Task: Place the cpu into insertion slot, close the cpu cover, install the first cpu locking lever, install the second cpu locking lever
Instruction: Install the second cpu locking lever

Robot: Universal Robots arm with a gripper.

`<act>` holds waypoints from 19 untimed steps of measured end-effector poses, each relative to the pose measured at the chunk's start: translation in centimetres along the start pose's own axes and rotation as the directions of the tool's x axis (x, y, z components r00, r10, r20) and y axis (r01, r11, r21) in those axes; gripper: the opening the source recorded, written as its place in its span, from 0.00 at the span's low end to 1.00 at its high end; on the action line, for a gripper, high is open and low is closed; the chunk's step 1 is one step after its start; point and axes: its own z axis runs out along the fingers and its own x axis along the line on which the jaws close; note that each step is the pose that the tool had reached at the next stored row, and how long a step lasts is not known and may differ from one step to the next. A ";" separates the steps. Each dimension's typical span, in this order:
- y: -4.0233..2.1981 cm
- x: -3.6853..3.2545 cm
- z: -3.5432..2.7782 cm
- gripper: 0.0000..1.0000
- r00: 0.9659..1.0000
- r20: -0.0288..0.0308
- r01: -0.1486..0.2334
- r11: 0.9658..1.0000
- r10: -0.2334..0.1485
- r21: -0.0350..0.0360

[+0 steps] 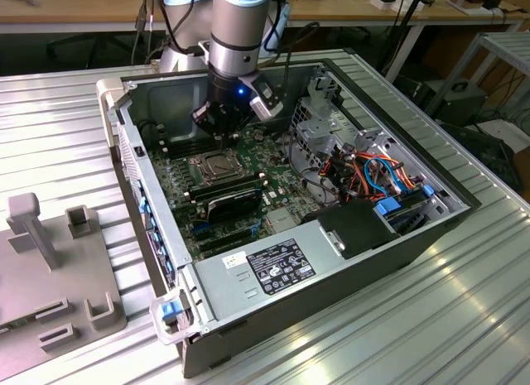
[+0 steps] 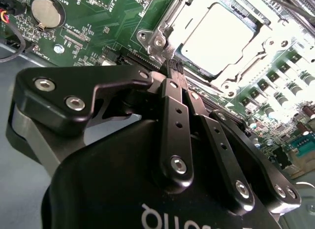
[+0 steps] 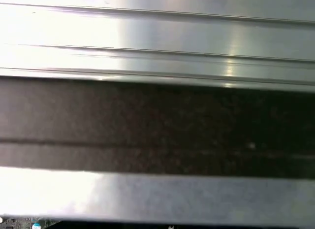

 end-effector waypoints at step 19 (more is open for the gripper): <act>-2.17 0.09 -0.12 0.11 1.000 0.000 0.000 1.000 0.000 0.000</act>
